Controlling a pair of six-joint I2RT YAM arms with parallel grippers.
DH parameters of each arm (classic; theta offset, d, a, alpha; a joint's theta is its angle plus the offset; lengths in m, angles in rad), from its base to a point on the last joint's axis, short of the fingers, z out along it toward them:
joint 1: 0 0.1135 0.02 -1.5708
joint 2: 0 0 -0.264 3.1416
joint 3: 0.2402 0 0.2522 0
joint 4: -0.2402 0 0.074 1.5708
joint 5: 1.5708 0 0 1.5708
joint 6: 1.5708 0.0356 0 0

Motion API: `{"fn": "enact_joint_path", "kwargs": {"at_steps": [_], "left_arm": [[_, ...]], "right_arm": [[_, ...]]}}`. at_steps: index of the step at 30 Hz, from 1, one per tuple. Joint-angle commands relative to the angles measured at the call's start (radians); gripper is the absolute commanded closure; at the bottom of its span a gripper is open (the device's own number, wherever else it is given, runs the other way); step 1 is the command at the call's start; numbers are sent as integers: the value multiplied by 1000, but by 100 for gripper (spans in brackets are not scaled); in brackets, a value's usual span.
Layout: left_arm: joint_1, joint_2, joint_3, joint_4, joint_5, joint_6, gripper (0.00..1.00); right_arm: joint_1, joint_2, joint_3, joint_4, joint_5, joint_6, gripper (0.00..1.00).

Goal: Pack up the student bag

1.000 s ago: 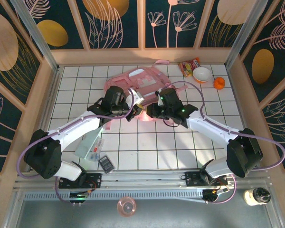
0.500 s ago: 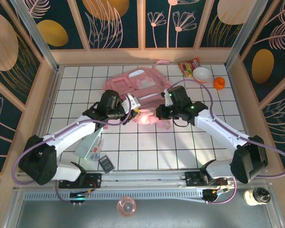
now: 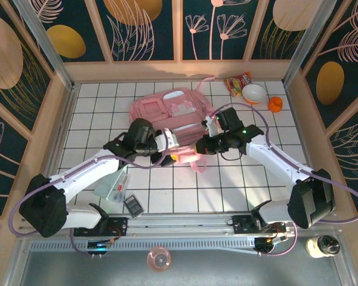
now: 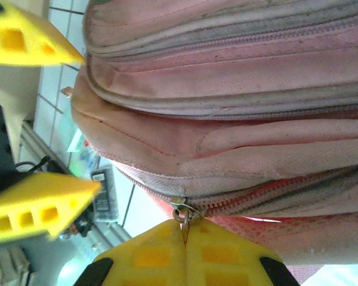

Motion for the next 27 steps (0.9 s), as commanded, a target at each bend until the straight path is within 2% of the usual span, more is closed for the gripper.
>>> {"fn": "enact_joint_path", "kwargs": {"at_steps": [1,7,8,9,11,14,18,20,23,27], "left_arm": [[-45,24,34,31,-40,7,22],[-50,107,55,131,-104,-35,46],[-51,119,62,133,-99,-35,57],[-51,126,70,127,-96,-33,75],[-51,126,76,108,-110,-26,100],[-43,77,50,78,-123,16,100],[17,-34,-12,53,-12,43,100],[38,-74,-32,19,4,66,100],[52,-111,-54,-42,-32,107,100],[65,-147,-93,-39,-102,110,100]], "right_arm": [[20,-4,46,8,-128,6,100],[31,6,75,-68,-119,-30,100],[30,7,80,-82,-105,-36,100],[28,10,86,-101,-82,-45,100],[19,14,98,-146,-14,-64,100],[-35,18,91,-205,118,-106,100],[-113,42,59,-225,238,-169,100],[-138,54,60,-217,264,-191,100],[-148,78,81,-203,261,-205,100],[-101,87,92,-171,154,-206,100]]}}
